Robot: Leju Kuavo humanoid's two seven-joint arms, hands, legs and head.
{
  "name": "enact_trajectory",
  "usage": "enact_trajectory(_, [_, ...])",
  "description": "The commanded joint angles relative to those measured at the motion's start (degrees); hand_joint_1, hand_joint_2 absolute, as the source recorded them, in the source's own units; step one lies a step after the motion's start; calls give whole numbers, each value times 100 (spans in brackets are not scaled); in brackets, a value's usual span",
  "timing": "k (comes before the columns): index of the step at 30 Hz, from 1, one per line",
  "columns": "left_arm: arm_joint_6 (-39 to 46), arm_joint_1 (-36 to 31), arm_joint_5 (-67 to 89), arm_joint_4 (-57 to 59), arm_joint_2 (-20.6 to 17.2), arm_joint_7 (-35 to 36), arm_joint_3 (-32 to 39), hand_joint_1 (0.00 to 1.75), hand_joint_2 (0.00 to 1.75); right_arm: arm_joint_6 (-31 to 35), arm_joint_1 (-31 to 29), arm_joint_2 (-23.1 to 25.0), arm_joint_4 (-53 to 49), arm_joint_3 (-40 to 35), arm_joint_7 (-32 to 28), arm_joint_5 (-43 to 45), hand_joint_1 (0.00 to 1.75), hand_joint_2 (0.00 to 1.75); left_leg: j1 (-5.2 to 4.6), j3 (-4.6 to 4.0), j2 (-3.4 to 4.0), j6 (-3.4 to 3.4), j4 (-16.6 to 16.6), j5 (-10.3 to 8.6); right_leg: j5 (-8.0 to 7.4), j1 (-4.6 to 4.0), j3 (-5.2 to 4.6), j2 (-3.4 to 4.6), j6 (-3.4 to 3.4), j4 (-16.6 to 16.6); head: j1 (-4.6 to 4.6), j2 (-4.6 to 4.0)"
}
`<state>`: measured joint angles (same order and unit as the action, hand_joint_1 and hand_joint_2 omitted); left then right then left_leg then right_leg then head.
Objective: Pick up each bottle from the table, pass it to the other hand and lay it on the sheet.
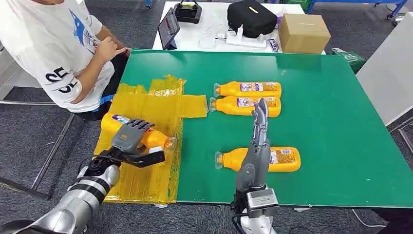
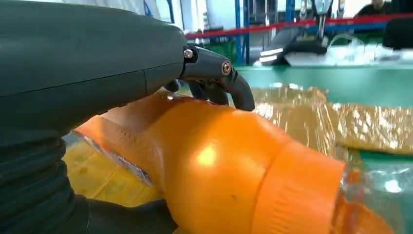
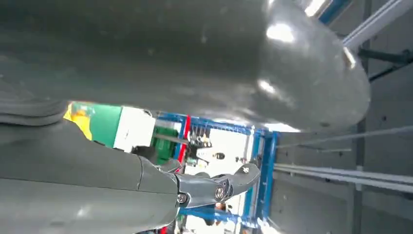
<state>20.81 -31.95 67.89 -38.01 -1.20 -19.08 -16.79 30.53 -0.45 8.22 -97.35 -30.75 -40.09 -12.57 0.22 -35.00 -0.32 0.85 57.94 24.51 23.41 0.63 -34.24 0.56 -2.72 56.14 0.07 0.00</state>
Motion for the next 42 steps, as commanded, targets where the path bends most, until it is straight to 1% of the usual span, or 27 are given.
enact_trajectory(1, [-119,-28,-63,296,-131,-75,-173,175,175,-69,-140,-1,425,195,9,63,0,0,3,15,6,-2,-5,4,1,-4,14,2,5,-6,0,0])
enact_trajectory(2, [-119,-28,-63,296,-131,-75,-173,175,175,-69,-140,-1,425,195,9,63,0,0,7,30,10,-5,-5,10,6,-9,30,1,10,-9,-2,0])
enact_trajectory(6, [-408,100,-246,168,-161,-240,-161,175,175,-145,-104,50,430,297,9,139,0,0,6,23,11,-3,-3,8,2,-7,22,5,8,-8,-2,0])
enact_trajectory(9, [-658,264,-341,103,-311,-320,-196,175,175,-266,-35,69,454,423,9,224,0,0,6,33,15,-4,-8,9,3,-8,31,8,10,-12,-2,0])
enact_trajectory(10, [-734,271,-388,101,-322,-353,-190,168,175,-276,-29,75,469,438,9,245,0,0,2,25,16,-3,-9,6,0,-4,22,11,6,-11,-2,0])
enact_trajectory(11, [-925,268,-457,112,-346,-408,-200,23,175,-309,-31,84,474,467,9,287,0,0,5,38,22,-5,-11,11,2,-7,34,15,10,-14,-2,0])
enact_trajectory(12, [-1081,260,-491,108,-381,-445,-233,0,175,-320,-28,89,486,485,9,295,0,0,4,28,17,-3,-7,8,1,-5,25,11,7,-10,-2,0])
enact_trajectory(15, [-1501,276,-660,45,-464,-593,-295,0,175,-420,-39,131,554,546,9,367,0,0,4,34,14,-4,-8,8,2,-5,31,10,9,-9,-2,0])
enact_trajectory(19, [-1809,384,-951,-192,-565,-730,-315,0,175,-464,-49,161,622,600,9,383,0,0,2,45,14,-4,-10,5,0,-3,41,13,9,-10,-2,0])
enact_trajectory(20, [-1859,448,-1046,-338,-600,-762,-319,0,0,-481,-47,168,625,615,9,376,0,0,2,54,14,-4,-13,4,-1,-4,48,11,10,-13,-2,0])
enact_trajectory(25, [-1926,490,-1134,-437,-630,-810,-311,0,0,-497,-47,170,643,626,9,384,0,0,1,55,4,-3,-10,3,1,-2,53,7,8,-8,0,0])
enact_trajectory(31, [-2065,911,-1579,-1448,-812,-845,-376,0,0,-602,-47,234,849,687,9,368,0,0,3,58,7,-6,-11,2,1,-4,56,12,11,-10,-2,0])
enact_trajectory(34, [-2087,1152,-1983,-1948,-795,-980,-282,0,0,-695,-49,272,955,718,9,337,0,0,3,55,2,-7,-10,2,2,-4,54,7,10,-9,-2,0])
enact_trajectory(37, [-2083,1189,-2055,-2025,-780,-993,-254,0,0,-707,-50,279,975,714,9,319,0,0,3,50,0,-7,-7,1,3,-4,49,5,9,-6,-2,0])
enact_trajectory(38, [-2002,1294,-2232,-2247,-699,-1035,-153,0,0,-724,-56,301,1039,705,9,306,0,0,3,45,-4,-7,-6,0,2,-3,43,2,8,-5,-2,0])
enact_trajectory(39, [-1845,1435,-2603,-2522,-518,-1258,77,0,0,-799,-70,329,1143,703,9,292,0,0,7,49,-1,-9,-6,4,4,-8,48,1,12,-8,-2,0])
enact_trajectory(42, [-1565,1718,-3201,-3307,-64,-1314,479,0,0,-852,-70,439,1364,676,9,169,0,0,4,28,-11,-5,-5,-1,2,-4,30,-4,7,-6,-2,0])
